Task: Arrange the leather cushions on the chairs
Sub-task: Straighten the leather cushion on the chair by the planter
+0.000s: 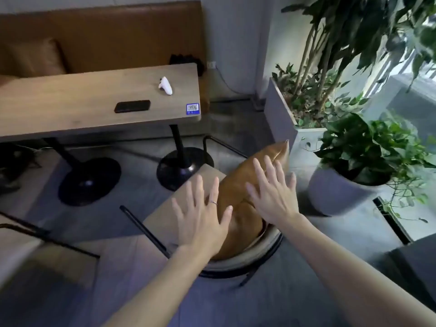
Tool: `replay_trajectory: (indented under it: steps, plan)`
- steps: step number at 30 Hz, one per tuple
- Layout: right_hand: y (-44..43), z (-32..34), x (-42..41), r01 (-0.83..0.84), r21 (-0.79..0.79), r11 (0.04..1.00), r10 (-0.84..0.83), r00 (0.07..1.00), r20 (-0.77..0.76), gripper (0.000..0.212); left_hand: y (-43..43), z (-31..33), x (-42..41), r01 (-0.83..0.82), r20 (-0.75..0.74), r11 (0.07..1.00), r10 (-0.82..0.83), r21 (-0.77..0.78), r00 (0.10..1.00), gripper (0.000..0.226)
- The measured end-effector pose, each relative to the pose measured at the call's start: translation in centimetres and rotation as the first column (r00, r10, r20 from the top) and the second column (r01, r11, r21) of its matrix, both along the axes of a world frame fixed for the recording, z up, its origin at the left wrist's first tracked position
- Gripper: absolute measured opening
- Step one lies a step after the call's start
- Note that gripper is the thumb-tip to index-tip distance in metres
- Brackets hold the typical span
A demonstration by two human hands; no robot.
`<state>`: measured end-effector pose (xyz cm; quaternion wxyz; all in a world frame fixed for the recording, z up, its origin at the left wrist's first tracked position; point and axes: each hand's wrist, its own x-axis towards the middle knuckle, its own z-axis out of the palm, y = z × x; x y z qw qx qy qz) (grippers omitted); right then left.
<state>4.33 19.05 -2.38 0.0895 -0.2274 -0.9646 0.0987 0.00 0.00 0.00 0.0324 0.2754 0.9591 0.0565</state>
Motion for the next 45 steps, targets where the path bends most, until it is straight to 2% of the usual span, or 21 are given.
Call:
replay_trajectory:
  steps: [3,8,11,13,14,16,18,20,22,24,25,27,29,30,31,35,39,45]
  plan:
    - [0.0,-2.3,0.0,0.022,-0.027,0.999,-0.02,0.999,0.047,0.075,0.1,-2.5,0.4,-0.041,0.08,0.999,0.043,-0.027,0.996,0.074]
    - [-0.6,-5.1,-0.3,0.045,-0.079,0.996,-0.046,0.999,-0.015,0.068,-0.1,-5.1,0.4,-0.101,0.094,0.991,0.093,0.088,0.991,0.07]
    - [-0.9,-5.5,-0.3,0.05,-0.094,0.994,-0.055,0.997,-0.054,0.068,-0.3,-5.4,0.9,-0.131,0.1,0.973,0.113,0.189,0.988,0.08]
    - [-1.1,-5.5,0.1,0.064,-0.118,0.991,-0.077,0.991,-0.108,0.064,-0.7,-5.6,1.4,-0.225,0.148,0.931,0.189,0.288,0.971,0.081]
    - [-1.1,-5.6,0.3,0.073,-0.161,0.984,-0.097,0.984,-0.149,0.061,-0.9,-5.9,1.7,-0.312,0.196,0.885,0.257,0.347,0.947,0.081]
    - [-1.2,-6.2,1.1,0.057,-0.29,0.955,-0.139,0.953,-0.269,0.054,-1.5,-6.1,2.6,-0.525,0.338,0.725,0.407,0.446,0.848,0.084]
    - [-1.2,-7.0,2.1,0.022,-0.383,0.924,-0.18,0.906,-0.382,0.048,-2.1,-6.6,3.6,-0.716,0.538,0.511,0.476,0.475,0.696,0.093]
    - [-1.2,-7.3,3.0,0.054,-0.498,0.865,-0.277,0.881,-0.385,0.054,-2.2,-7.1,4.3,-0.843,0.696,0.308,0.476,0.44,0.537,0.105]
    - [-0.9,-7.2,3.9,0.189,-0.643,0.742,-0.446,0.856,-0.263,0.06,-2.0,-6.7,4.5,-0.924,0.823,0.106,0.426,0.366,0.375,0.116]
    - [-0.6,-7.3,4.7,0.386,-0.678,0.625,-0.561,0.826,-0.047,0.065,-1.5,-6.1,4.6,-0.961,0.916,-0.071,0.328,0.268,0.232,0.108]
    - [-0.4,-7.7,5.1,0.455,-0.672,0.584,-0.567,0.821,0.063,0.072,-1.2,-5.7,4.5,-0.968,0.947,-0.137,0.274,0.209,0.165,0.103]
    - [-0.3,-8.8,5.7,0.5,-0.745,0.441,-0.544,0.809,0.221,0.08,-0.8,-5.6,4.4,-0.964,0.981,-0.225,0.164,0.139,0.104,0.113]
    - [-0.2,-10.0,6.0,0.489,-0.85,0.197,-0.534,0.781,0.325,0.074,-0.6,-5.8,4.3,-0.96,0.987,-0.243,0.12,0.137,0.11,0.121]
    - [0.0,-10.9,6.1,0.48,-0.869,0.118,-0.529,0.771,0.354,0.071,-0.6,-6.0,4.3,-0.958,0.982,-0.239,0.131,0.162,0.133,0.116]
    - [0.3,-11.7,6.3,0.469,-0.879,0.086,-0.525,0.771,0.36,0.069,-0.6,-6.3,4.3,-0.956,0.976,-0.228,0.156,0.183,0.15,0.109]
    - [-0.1,-11.1,6.1,0.432,-0.899,0.068,-0.531,0.779,0.334,0.056,-0.5,-7.1,3.9,-0.944,0.953,-0.215,0.225,0.25,0.202,0.103]
    - [-0.7,-10.9,5.5,0.438,-0.895,0.083,-0.536,0.777,0.33,0.037,-1.1,-7.5,3.2,-0.946,0.946,-0.201,0.253,0.256,0.203,0.103]
    - [-2.4,-11.4,4.3,0.424,-0.898,0.119,-0.537,0.788,0.301,0.035,-2.5,-8.0,1.4,-0.945,0.938,-0.173,0.26,0.279,0.229,0.103]
